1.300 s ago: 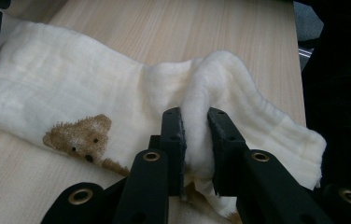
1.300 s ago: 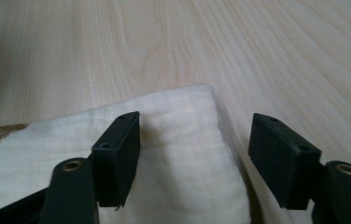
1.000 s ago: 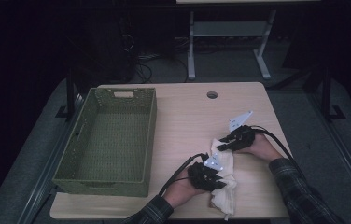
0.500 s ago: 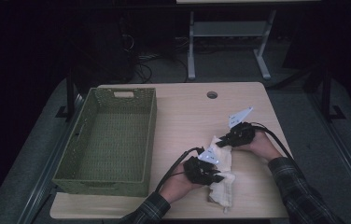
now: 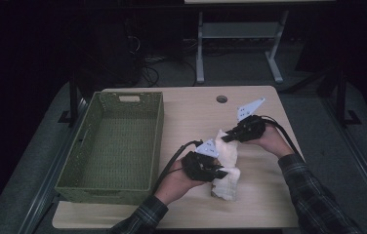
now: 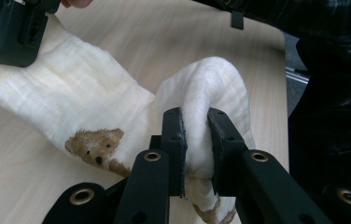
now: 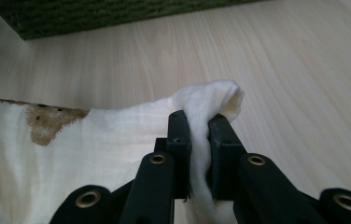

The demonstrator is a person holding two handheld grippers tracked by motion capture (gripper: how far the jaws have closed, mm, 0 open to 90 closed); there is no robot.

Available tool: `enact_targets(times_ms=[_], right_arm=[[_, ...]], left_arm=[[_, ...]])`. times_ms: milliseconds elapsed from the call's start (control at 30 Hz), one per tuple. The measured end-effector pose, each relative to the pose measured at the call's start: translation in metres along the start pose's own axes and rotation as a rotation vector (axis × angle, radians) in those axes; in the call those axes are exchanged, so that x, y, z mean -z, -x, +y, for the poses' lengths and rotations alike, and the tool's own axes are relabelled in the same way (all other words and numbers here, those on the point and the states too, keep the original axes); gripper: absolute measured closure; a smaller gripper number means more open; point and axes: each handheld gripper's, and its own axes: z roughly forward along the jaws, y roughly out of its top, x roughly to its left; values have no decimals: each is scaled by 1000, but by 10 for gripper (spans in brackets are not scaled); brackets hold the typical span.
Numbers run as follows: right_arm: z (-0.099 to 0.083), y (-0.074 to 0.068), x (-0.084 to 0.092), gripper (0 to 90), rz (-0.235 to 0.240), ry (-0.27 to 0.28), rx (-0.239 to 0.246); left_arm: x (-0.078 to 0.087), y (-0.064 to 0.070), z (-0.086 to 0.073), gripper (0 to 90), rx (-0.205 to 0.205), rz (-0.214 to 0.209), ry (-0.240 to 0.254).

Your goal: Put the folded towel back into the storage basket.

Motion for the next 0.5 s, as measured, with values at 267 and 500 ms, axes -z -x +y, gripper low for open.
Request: enact_targets(times_ms=[267, 500], right_arm=[[32, 1, 1, 808, 2, 11, 41], [65, 1, -4, 808, 2, 39, 62]], left_arm=[[30, -5, 8, 778, 26, 9, 20], [65, -14, 14, 779, 18, 29, 46]])
